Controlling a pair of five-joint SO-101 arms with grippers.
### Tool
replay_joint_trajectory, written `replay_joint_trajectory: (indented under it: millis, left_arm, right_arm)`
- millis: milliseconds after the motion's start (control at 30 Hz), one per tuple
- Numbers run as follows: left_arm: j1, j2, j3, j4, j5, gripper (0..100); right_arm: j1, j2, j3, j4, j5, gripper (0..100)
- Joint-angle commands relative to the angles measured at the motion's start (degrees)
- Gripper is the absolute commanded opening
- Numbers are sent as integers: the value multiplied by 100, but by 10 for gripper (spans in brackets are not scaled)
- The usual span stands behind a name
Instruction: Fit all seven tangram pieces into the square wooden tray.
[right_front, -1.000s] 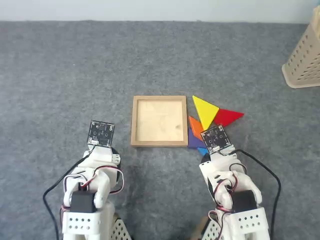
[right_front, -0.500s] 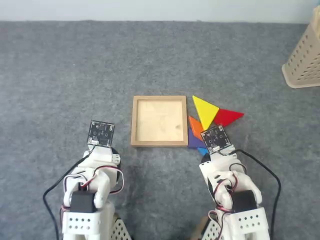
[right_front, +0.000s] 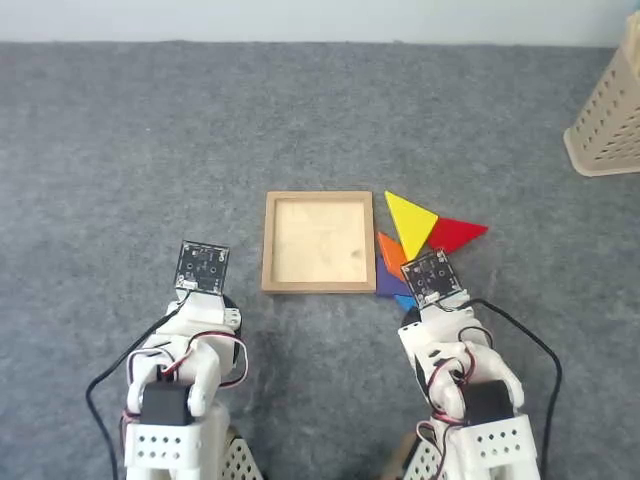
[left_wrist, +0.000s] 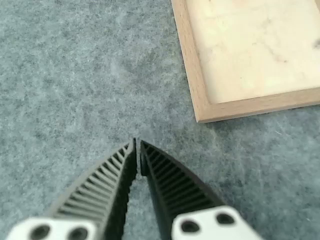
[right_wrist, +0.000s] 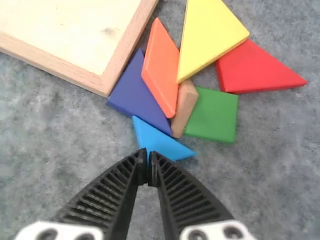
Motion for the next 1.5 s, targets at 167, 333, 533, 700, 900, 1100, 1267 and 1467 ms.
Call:
replay_joint_trajectory:
  millis: [167,333,533,700,900,1100,1267,1467]
  left_arm:
    - [-26,-18,-31,26,53,11]
    - [-18,-18,-31,26,53,11]
    - [-26,-18,-31,26,53,11]
    - [-26,-18,-31,26,53,11]
    - [-26,-18,-31,26,53,11]
    - [-26,-18,-31,26,53,11]
    - [-26,-18,-31,26,53,11]
    - [-26,-18,-31,26,53,11]
  right_arm:
    - [-549,22,114,92,79,8]
    - [-242,-13,18,40,97,9]
    - [1560,57,-721,-716,747,9]
    - [1789,338,-1371,-760,818,9]
    - [1666,2993,-2796,-980,809,10]
    - [1473,6404,-4835,-936,818,125]
    - [1385,8382,-6207,-936,1345,305]
    - [1156,10070,-7314,-945,2752,329]
